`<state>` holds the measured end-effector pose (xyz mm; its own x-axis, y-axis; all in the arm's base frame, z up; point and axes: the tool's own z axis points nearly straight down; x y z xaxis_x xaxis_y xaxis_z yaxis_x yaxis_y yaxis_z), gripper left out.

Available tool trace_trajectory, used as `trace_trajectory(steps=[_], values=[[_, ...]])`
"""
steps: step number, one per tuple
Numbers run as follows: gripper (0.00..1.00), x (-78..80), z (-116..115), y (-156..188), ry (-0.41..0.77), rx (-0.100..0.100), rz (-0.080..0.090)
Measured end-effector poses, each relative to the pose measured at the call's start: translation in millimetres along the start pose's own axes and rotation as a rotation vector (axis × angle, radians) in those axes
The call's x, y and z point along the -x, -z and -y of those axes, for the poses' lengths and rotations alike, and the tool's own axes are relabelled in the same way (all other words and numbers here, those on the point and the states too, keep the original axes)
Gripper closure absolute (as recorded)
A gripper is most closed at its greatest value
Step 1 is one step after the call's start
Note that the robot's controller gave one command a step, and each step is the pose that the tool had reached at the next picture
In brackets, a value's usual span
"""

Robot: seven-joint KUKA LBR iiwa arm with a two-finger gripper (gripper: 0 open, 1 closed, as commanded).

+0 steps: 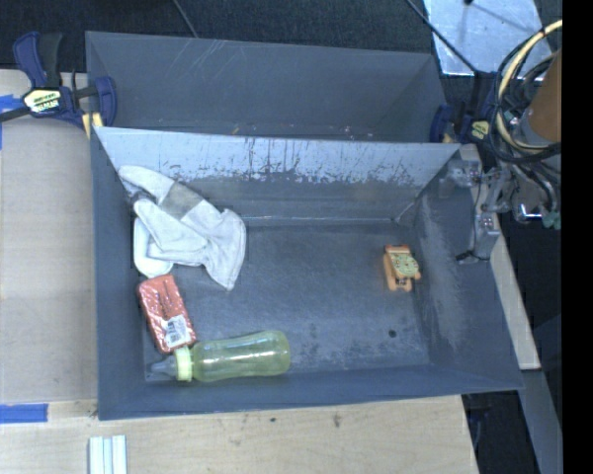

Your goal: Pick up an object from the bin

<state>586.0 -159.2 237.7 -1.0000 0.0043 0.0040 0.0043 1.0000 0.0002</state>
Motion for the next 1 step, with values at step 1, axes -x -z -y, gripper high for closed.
trace_trajectory(steps=[1], values=[[0.00,1.2,-0.9,5.2,0.003,-0.002,0.008]])
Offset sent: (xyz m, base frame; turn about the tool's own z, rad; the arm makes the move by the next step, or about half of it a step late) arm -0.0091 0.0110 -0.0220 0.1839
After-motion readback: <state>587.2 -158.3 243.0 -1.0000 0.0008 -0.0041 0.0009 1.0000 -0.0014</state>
